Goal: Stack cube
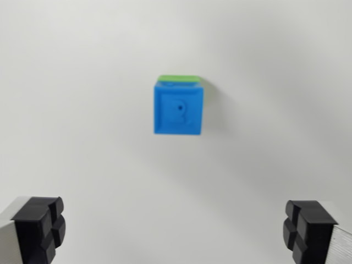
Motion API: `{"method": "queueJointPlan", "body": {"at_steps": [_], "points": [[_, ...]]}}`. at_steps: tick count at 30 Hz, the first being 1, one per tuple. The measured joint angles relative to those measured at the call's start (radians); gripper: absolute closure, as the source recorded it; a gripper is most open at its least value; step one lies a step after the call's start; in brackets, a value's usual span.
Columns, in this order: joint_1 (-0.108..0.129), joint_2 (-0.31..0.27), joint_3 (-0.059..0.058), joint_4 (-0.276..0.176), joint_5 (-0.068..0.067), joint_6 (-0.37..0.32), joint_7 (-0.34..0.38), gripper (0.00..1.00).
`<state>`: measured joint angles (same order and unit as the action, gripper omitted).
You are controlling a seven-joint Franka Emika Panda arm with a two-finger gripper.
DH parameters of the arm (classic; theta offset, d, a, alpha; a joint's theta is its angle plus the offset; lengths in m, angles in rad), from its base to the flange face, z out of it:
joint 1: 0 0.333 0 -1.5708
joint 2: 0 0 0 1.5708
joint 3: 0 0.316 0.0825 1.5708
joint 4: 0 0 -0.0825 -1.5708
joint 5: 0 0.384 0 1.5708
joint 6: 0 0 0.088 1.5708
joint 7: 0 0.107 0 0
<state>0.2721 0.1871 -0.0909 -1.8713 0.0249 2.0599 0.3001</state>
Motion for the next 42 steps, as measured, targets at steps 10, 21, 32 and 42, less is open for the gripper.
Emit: {"method": "queueJointPlan", "body": {"at_steps": [10,21,32,42], "points": [[0.0,-0.02,0.0,0.048,-0.002,-0.068,0.002,0.0],[0.0,-0.031,0.0,0.085,-0.003,-0.115,0.003,0.0],[0.0,-0.032,0.0,0.091,-0.004,-0.124,0.003,0.0],[0.0,-0.032,0.0,0.091,-0.004,-0.124,0.003,0.0]]}}
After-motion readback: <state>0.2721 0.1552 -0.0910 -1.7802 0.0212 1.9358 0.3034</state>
